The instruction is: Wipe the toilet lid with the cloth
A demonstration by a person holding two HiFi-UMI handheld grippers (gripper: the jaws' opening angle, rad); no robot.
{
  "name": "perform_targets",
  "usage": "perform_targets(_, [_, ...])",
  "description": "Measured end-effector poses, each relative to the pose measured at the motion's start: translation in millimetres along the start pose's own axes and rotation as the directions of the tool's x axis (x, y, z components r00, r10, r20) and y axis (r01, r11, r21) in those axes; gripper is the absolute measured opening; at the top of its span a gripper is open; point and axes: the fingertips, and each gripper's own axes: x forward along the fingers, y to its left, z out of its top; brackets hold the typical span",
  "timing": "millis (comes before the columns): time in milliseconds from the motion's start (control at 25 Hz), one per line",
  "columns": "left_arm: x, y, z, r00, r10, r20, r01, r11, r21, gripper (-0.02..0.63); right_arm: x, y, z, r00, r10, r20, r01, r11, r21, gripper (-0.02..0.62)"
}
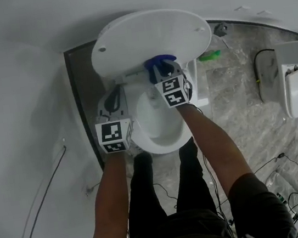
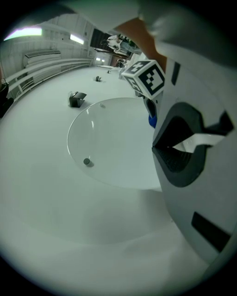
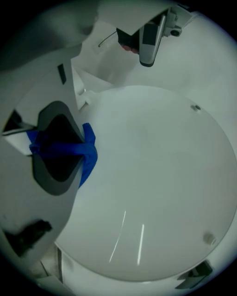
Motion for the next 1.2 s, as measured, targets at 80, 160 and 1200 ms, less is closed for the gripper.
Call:
perform_targets(80, [5.0, -5.8, 0.3, 1.0, 0.006, -0.008, -0.006, 1.0, -0.005, 0.011, -7.2, -27.6, -17.7, 0.999, -0.034, -0.025, 0.035, 0.999, 0.023, 0.075])
perform_targets(160, [9.7, -11.9, -0.3, 1.0, 0.011, -0.015, -0.011, 1.0, -0.008, 0.011, -14.6, -52.9, -34.8, 0.996, -0.066, -0.051, 0.069, 0.997, 0.04, 0.075])
perform_targets(1200, [-22.5, 7.8, 165.2, 0.991, -0.004, 0.136, -0.024, 0.979, 0.202, 0.116, -201.0, 20.4, 57.1, 0.941, 0.159, 0.3, -0.242, 0.933, 0.265, 0.075])
